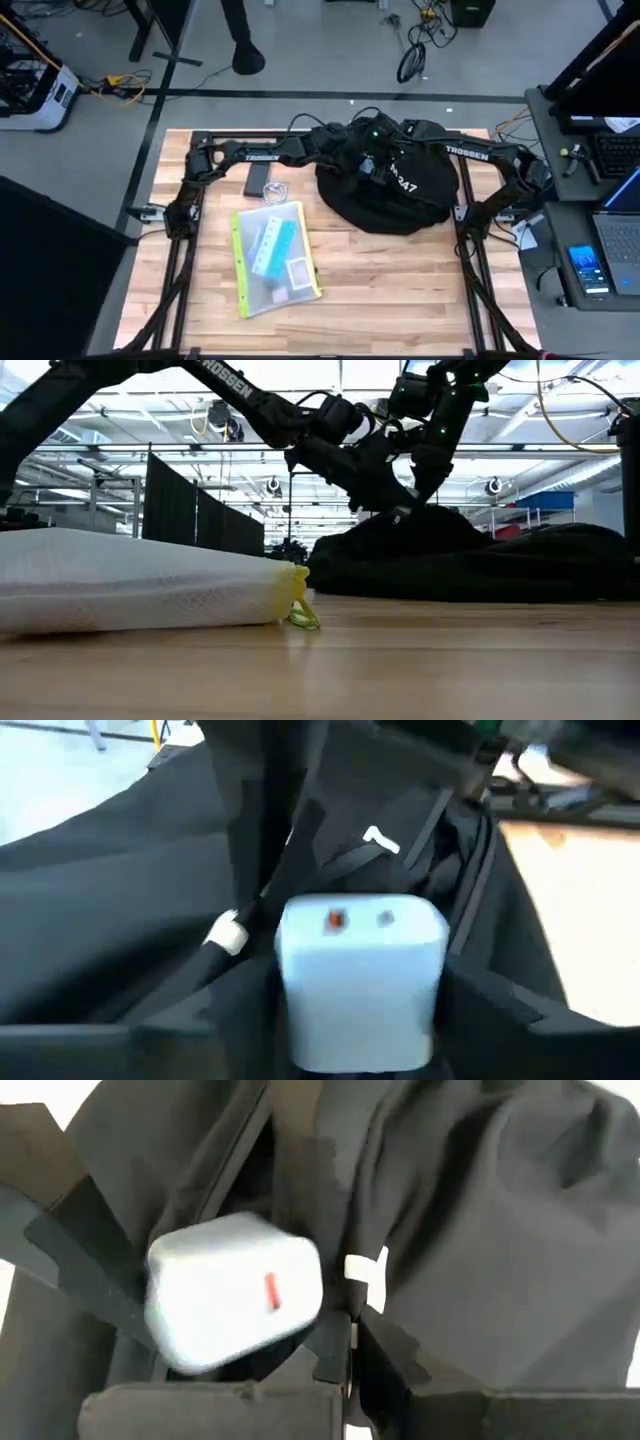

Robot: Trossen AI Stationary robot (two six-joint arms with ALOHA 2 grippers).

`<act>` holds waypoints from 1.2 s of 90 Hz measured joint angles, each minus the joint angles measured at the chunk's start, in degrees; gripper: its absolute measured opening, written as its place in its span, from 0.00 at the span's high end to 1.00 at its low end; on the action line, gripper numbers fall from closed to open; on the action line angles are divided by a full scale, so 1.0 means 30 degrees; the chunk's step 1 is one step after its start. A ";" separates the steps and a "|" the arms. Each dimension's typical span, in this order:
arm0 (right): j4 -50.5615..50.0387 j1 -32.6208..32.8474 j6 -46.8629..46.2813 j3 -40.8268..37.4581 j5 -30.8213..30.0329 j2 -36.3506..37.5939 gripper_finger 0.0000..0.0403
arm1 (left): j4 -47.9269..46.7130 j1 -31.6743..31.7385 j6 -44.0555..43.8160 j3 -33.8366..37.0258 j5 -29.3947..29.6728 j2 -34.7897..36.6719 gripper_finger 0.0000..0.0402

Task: Unpack backpack
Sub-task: Put the white charger adapter into the black backpack, then put the charger cable into the black backpack

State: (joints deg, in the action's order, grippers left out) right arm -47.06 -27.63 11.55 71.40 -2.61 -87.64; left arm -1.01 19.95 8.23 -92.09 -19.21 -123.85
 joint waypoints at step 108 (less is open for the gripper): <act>0.2686 0.0944 0.0742 0.0256 0.0626 -0.3693 1.00 | -2.3624 0.3166 0.7290 0.0307 0.7067 0.5087 0.23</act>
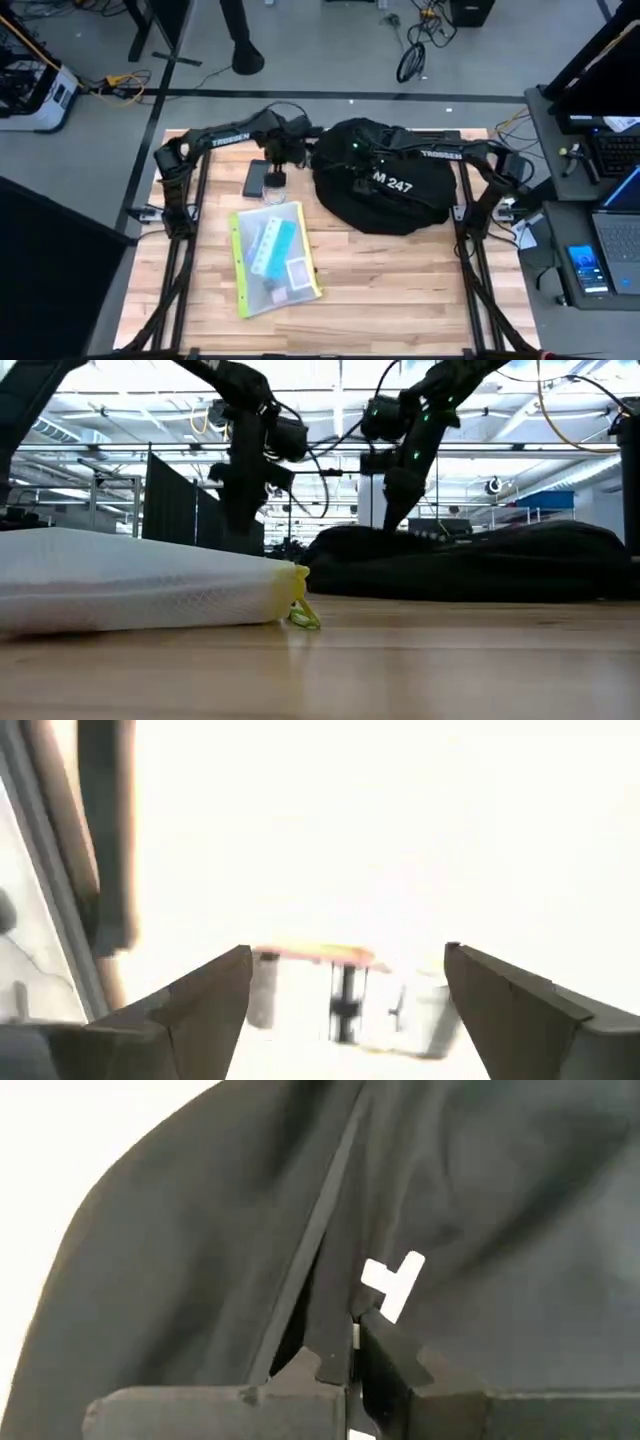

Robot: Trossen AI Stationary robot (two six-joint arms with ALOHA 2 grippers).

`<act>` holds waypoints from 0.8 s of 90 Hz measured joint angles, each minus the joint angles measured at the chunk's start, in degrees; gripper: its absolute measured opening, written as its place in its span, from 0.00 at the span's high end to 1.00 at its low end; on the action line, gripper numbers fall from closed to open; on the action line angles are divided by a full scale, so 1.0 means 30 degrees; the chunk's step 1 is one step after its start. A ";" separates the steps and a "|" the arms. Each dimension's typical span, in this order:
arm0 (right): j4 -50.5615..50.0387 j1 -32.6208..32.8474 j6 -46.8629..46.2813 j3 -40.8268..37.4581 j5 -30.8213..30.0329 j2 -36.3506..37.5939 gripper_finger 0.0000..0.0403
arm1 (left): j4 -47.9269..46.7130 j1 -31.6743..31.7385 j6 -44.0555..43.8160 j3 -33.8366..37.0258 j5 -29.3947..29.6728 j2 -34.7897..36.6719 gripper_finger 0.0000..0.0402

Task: Unpack backpack
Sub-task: Put the charger cable into the black backpack

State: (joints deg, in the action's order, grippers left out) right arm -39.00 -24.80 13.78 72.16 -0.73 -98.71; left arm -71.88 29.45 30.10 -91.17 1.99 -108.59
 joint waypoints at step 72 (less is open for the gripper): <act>0.0851 -0.1413 0.0787 -0.0132 -0.0098 0.0393 1.00 | 0.5519 -0.0174 0.0323 0.5941 -0.0895 0.0209 0.23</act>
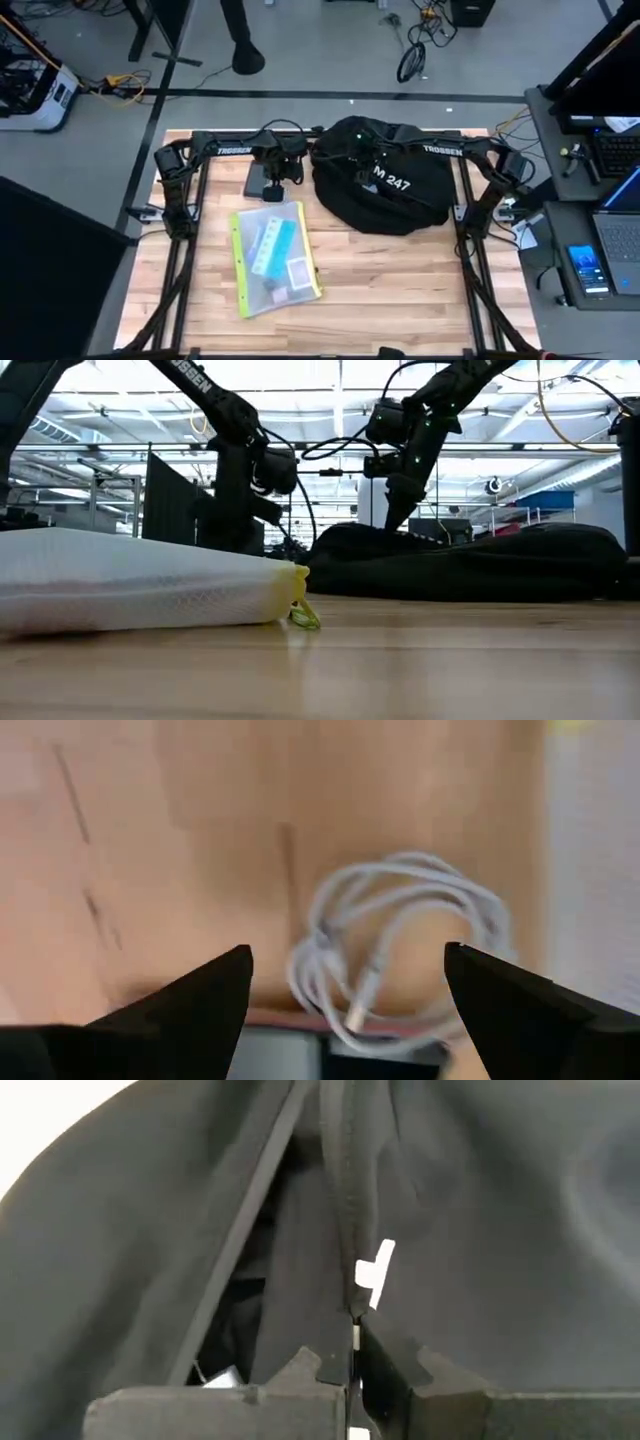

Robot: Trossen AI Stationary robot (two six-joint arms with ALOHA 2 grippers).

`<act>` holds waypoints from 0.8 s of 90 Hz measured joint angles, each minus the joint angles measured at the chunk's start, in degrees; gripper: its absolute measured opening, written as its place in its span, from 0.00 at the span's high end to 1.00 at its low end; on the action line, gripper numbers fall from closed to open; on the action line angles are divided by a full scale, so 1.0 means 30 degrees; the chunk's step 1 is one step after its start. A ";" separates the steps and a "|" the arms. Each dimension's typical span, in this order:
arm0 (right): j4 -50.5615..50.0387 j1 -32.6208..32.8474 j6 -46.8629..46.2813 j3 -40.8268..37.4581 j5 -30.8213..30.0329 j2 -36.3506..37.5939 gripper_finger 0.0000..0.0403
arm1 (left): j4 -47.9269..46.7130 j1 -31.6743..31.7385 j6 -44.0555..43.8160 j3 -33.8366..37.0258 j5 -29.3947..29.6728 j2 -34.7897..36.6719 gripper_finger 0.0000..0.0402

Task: Unpack backpack
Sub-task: Put the charger cable into the black backpack

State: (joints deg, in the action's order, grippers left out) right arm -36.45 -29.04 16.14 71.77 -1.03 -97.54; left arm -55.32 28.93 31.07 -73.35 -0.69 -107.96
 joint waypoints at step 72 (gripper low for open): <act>-0.0445 0.0036 0.0357 -0.0016 0.0004 0.0038 1.00 | 0.3618 -0.0176 -0.1042 0.2496 -0.1107 -0.0321 0.96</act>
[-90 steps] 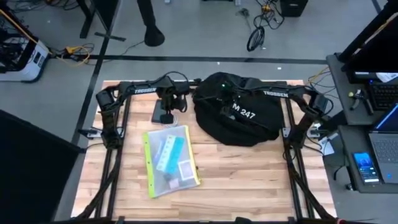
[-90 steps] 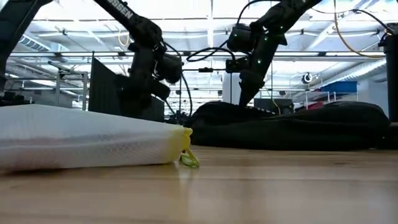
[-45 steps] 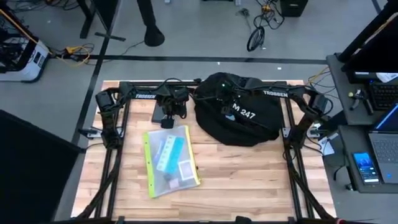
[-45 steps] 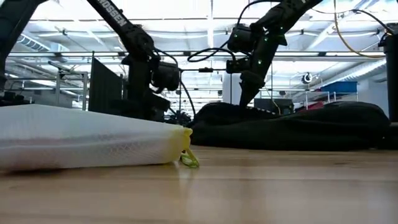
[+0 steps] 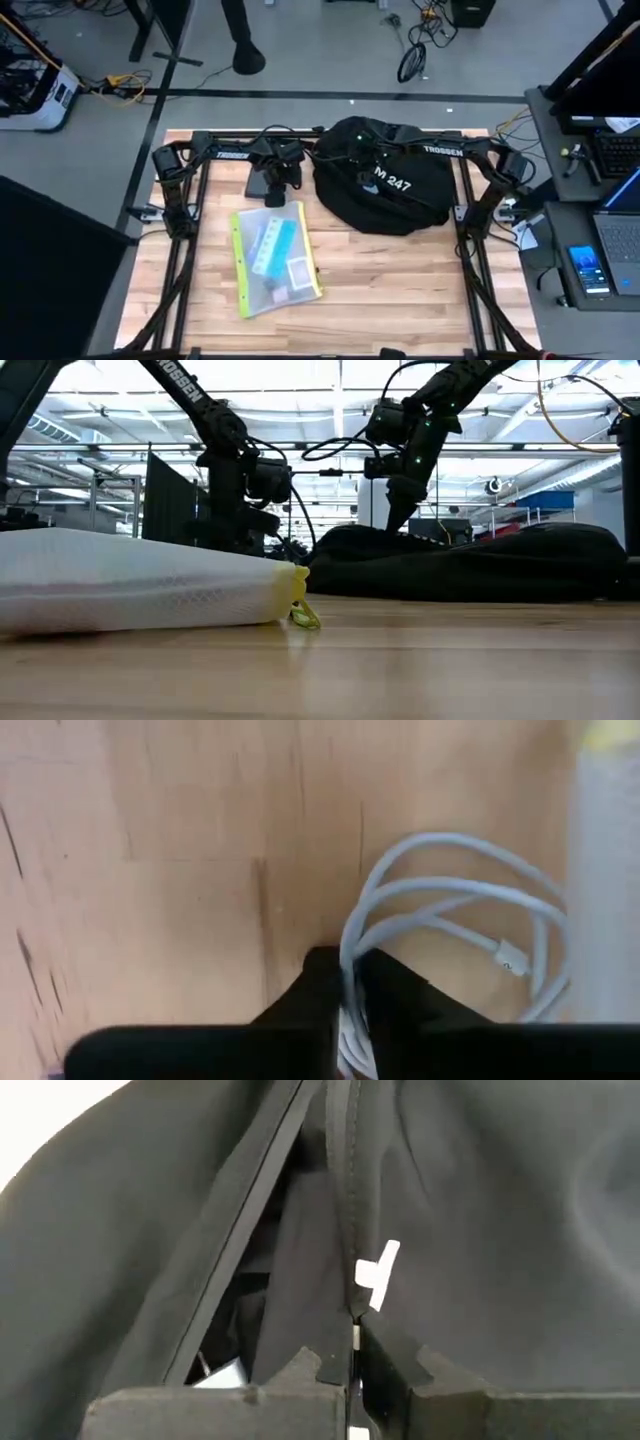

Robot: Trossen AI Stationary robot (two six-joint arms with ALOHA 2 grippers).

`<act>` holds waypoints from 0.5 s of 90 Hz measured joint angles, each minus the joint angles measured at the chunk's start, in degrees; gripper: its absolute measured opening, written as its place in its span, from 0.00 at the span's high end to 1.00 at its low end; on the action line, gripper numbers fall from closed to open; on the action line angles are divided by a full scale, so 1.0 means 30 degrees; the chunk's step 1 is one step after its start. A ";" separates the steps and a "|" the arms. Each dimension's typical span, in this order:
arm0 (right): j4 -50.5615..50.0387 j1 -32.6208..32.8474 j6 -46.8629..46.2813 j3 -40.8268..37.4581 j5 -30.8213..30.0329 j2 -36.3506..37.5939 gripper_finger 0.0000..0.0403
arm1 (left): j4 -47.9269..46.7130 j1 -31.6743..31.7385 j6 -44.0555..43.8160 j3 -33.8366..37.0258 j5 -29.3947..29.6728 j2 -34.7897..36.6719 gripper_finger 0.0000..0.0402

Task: Unpack backpack
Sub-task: Put the charger cable into the black backpack

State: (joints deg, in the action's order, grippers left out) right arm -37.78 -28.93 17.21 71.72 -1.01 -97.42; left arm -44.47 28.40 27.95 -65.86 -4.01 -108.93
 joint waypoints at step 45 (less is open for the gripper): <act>-0.0458 -0.0400 -0.0446 0.0271 -0.0074 0.2075 1.00 | 0.0023 -0.0523 -0.2924 -0.7429 -0.0560 0.1914 1.00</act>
State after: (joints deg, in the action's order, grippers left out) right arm -39.16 -30.13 15.88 72.53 -1.23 -91.20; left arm -44.40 26.83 19.17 -88.15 -5.69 -103.18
